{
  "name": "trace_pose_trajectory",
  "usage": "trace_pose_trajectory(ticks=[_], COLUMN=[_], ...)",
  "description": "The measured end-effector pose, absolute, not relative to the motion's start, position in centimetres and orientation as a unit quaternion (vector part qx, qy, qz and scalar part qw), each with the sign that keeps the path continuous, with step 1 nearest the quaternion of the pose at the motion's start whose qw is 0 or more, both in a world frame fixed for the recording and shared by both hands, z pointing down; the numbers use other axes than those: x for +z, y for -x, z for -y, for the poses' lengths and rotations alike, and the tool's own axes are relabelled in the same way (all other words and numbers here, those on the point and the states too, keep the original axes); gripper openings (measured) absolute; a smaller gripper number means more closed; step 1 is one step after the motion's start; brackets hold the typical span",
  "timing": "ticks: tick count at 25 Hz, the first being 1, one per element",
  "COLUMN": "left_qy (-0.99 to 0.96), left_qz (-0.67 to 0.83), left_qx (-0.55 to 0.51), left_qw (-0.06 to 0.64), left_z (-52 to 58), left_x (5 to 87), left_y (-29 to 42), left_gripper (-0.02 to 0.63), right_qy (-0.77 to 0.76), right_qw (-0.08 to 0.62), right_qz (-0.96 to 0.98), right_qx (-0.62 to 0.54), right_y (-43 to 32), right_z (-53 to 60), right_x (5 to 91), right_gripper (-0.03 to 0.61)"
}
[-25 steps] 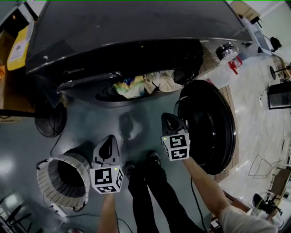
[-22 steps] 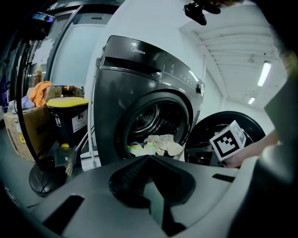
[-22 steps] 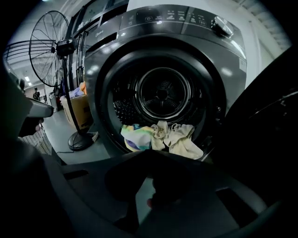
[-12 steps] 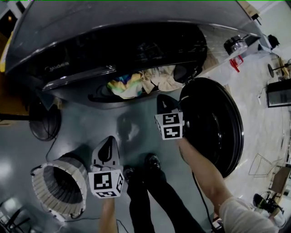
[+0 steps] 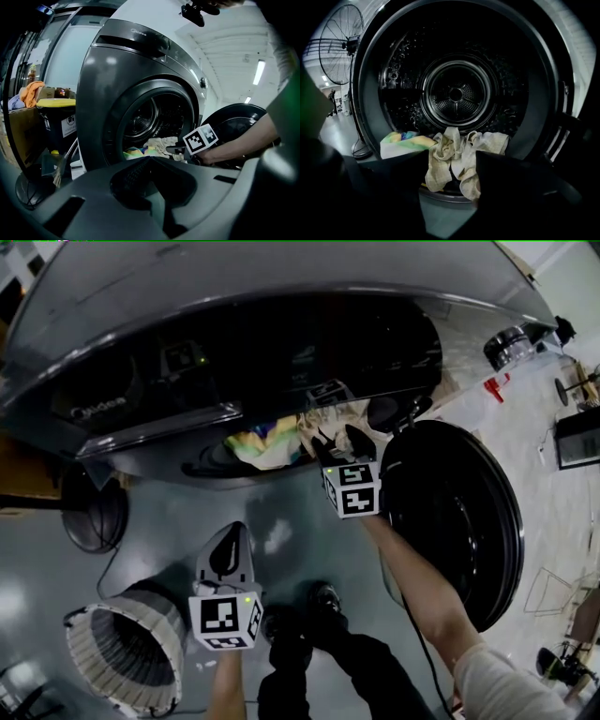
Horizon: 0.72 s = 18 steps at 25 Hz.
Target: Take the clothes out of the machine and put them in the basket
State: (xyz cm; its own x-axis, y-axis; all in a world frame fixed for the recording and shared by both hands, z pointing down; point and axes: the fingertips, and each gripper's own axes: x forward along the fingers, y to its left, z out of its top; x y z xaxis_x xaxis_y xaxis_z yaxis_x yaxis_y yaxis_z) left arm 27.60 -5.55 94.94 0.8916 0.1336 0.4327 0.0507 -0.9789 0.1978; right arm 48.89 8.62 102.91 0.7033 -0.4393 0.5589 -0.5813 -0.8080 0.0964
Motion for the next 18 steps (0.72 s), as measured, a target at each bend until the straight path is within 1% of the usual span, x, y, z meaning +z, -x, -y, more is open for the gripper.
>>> trace_pose_trajectory(ticks=[3, 5, 9, 12, 14, 16, 18], left_qy=[-0.971, -0.971, -0.971, -0.972, -0.972, -0.973, -0.972], left_qz=[-0.058, -0.063, -0.072, -0.074, -0.073, -0.072, -0.07], left_qx=[0.218, 0.218, 0.218, 0.215, 0.213, 0.208, 0.212], left_qw=[0.084, 0.082, 0.073, 0.066, 0.066, 0.066, 0.067], left_z=[5.4, 5.3, 5.5, 5.9, 6.2, 6.5, 6.8], left_x=[95.7, 96.3, 97.8, 98.3, 98.5, 98.6, 98.8], left_y=[-28.6, -29.0, -29.5, -30.1, -30.4, -30.6, -30.5], left_gripper=[0.018, 0.018, 0.018, 0.018, 0.018, 0.018, 0.018], right_qy=[-0.927, -0.932, -0.936, -0.935, -0.933, -0.931, -0.928], right_qw=[0.13, 0.126, 0.114, 0.119, 0.138, 0.153, 0.163], right_qz=[0.252, 0.238, 0.204, 0.172, 0.16, 0.152, 0.149], right_qx=[0.247, 0.244, 0.262, 0.287, 0.292, 0.295, 0.3], right_y=[-51.0, -52.3, -54.3, -55.3, -55.3, -55.3, -55.2], right_z=[-8.7, -8.5, -8.5, -9.3, -9.6, -9.8, -9.9], right_x=[103.4, 103.7, 105.4, 107.3, 108.2, 108.6, 108.8], right_gripper=[0.379, 0.402, 0.417, 0.416, 0.412, 0.376, 0.321])
